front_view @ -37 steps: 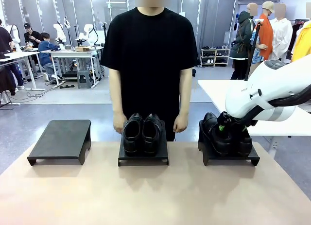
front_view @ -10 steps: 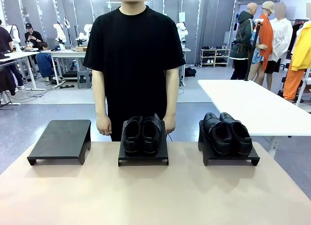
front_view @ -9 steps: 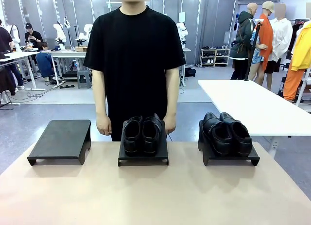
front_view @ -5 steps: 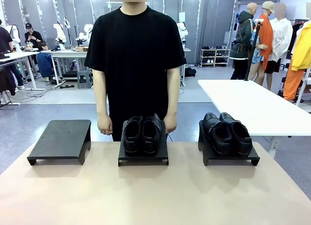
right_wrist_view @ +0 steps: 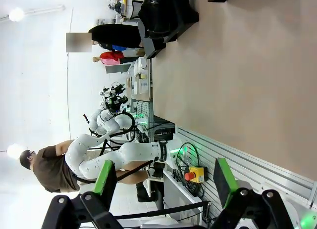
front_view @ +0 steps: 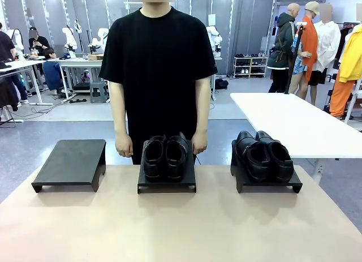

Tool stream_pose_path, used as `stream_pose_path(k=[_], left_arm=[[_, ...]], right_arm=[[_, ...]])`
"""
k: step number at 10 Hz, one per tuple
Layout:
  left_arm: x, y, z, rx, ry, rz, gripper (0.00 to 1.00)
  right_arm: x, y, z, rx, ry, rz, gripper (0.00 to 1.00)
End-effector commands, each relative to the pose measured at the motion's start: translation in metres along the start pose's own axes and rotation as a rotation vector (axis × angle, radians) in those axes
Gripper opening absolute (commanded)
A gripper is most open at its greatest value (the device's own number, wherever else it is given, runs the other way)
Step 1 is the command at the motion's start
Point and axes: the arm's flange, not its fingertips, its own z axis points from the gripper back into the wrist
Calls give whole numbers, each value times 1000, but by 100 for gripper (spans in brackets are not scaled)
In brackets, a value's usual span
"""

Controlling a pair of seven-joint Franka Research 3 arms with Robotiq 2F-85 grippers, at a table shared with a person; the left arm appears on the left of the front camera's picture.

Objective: Place the shoes on the stand as instructed by the person.
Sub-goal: Pick up another pair of Shoes and place it on the Shoes Stand indicated by the person.

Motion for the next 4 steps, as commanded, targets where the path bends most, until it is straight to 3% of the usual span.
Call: stream_pose_path(k=[1,4], left_arm=[[0,-2,3,-8,11,-14,100],[0,-2,3,-8,11,-14,100]], right_arm=[[-3,1,1,4,10,24,100],[-3,1,1,4,10,24,100]])
